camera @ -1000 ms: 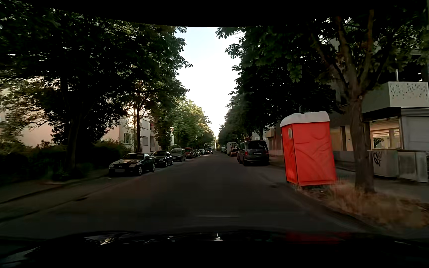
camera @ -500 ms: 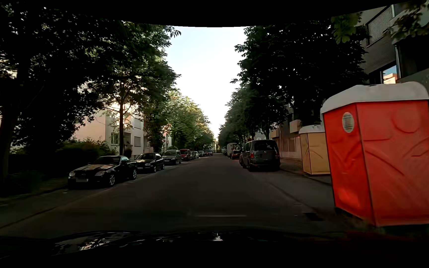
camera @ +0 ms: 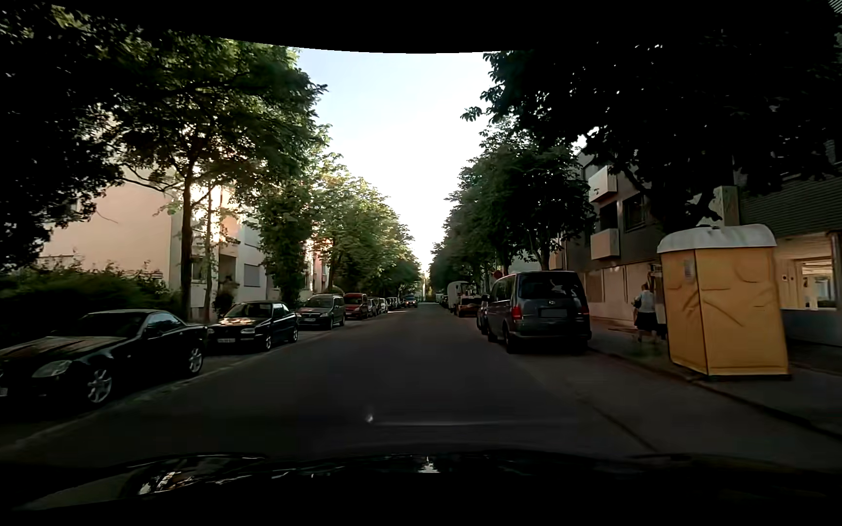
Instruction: Follow the waypoints while adhering to traffic rules and regulations
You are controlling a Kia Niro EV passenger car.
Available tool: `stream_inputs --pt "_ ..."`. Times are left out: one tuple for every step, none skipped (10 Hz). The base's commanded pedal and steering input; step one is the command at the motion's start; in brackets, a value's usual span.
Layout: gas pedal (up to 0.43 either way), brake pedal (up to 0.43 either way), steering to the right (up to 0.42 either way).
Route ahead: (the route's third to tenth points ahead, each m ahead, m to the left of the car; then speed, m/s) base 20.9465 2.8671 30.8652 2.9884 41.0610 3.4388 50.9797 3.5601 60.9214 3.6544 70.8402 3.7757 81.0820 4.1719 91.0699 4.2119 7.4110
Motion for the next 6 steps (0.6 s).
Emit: stream_inputs --pt "0.169 0.0 -0.004" --pt "0.169 0.0 -0.008" --pt "0.169 0.0 -0.009" --pt "0.169 0.0 -0.009" --pt "0.157 0.0 -0.008" --pt "0.15 0.0 -0.008"
